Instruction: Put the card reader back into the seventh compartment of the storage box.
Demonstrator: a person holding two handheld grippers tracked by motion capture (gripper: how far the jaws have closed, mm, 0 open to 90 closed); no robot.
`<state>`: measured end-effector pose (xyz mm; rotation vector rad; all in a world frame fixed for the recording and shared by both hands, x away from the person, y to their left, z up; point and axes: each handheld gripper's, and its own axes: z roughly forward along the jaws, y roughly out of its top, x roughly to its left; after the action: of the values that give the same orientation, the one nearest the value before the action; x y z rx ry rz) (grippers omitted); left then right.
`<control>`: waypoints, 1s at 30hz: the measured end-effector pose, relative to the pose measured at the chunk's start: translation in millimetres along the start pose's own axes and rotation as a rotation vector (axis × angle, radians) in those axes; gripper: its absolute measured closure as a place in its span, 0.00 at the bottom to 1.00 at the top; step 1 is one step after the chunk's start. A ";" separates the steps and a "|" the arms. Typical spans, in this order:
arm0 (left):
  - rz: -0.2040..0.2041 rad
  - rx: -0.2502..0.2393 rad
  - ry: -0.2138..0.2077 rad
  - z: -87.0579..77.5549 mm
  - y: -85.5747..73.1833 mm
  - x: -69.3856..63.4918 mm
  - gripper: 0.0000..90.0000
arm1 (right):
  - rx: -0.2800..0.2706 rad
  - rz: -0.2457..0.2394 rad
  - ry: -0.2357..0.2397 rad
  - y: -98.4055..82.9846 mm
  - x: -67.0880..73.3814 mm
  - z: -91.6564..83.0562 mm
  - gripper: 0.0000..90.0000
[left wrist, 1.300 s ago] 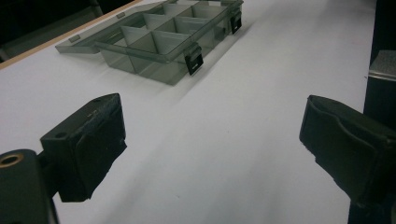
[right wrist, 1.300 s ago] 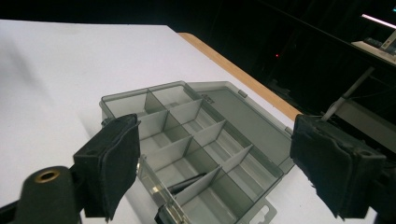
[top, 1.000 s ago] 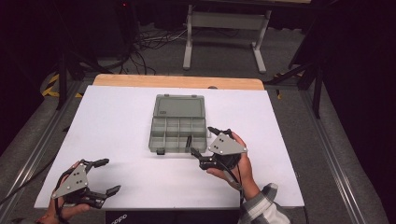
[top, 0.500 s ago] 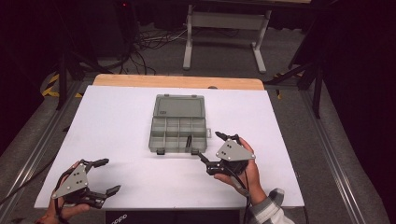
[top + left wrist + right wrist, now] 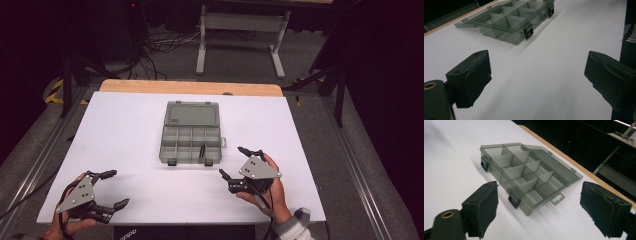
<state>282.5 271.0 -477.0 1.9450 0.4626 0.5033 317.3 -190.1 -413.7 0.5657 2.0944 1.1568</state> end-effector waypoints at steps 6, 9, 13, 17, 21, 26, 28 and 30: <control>0.000 0.004 -0.004 1.5 -0.3 1.0 0.09 | 0.012 0.012 -0.005 -14.8 -1.3 -6.0 0.18; -0.006 0.000 -0.006 2.2 -0.5 1.4 0.09 | 0.014 0.021 -0.006 -21.8 -2.0 -8.5 0.18; -0.004 0.003 -0.004 3.2 -0.3 1.5 0.09 | 0.011 0.050 -0.027 -38.1 -3.6 -16.2 0.18; -0.007 0.006 -0.001 4.2 -0.6 1.6 0.09 | 0.026 0.061 -0.025 -49.1 -4.0 -19.5 0.18; -0.011 0.005 0.000 4.1 -0.6 1.8 0.09 | 0.028 0.085 -0.025 -60.9 -3.1 -23.5 0.16; -0.004 0.005 -0.003 4.4 -0.2 0.6 0.09 | 0.041 0.091 -0.035 -70.2 -1.6 -25.4 0.14; 0.002 0.004 -0.004 3.4 -0.1 0.1 0.09 | 0.045 0.077 -0.030 -70.8 0.7 -23.8 0.14; 0.000 0.001 -0.004 2.8 -0.5 -0.2 0.09 | 0.042 0.069 -0.031 -69.4 2.3 -23.0 0.13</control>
<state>283.9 269.0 -478.5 1.9463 0.4600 0.4990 295.4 -237.2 -465.1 0.6757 2.0919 1.1371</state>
